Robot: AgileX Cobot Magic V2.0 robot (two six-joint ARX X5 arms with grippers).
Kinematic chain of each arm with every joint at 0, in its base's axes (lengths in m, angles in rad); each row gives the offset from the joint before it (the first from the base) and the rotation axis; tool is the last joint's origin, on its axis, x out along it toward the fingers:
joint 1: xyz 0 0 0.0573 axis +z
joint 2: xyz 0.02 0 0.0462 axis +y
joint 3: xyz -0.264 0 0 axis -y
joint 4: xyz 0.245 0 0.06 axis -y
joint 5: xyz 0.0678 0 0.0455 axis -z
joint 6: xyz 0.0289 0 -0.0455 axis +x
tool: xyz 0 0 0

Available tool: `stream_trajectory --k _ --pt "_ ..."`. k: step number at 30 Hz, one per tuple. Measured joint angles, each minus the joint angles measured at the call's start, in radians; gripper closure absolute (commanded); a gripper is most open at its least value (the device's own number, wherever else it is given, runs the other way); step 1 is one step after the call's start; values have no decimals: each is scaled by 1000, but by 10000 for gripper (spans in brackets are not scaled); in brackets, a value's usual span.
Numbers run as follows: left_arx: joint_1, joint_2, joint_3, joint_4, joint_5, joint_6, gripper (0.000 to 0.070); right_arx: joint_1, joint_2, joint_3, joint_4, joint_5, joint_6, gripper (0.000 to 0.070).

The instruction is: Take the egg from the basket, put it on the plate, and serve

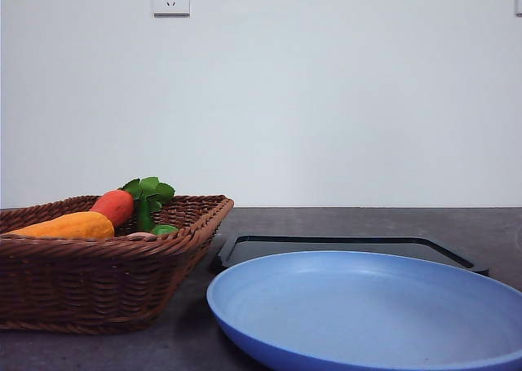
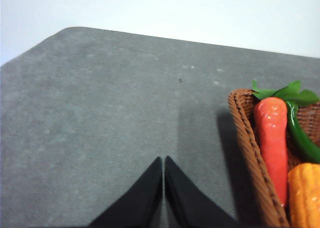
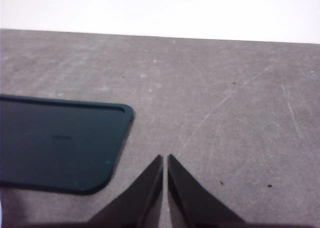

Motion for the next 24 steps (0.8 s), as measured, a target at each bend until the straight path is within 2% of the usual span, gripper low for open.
stream_trajectory --k 4,8,11,14,17,24 --pt "0 0 0 0 0 -130 700 0 0 0 50 -2 56 700" --pt "0 0 0 1 0 -293 700 0 0 0 102 -2 188 700" --pt "0 0 0 3 16 -361 700 0 0 0 155 -2 262 700" --pt "0 0 0 18 69 -390 700 0 0 4 163 -2 330 700" --pt "0 1 2 18 120 -399 700 0 3 40 90 -2 382 700" --pt "0 109 101 -19 213 -404 700 0 112 236 -67 -2 407 700"
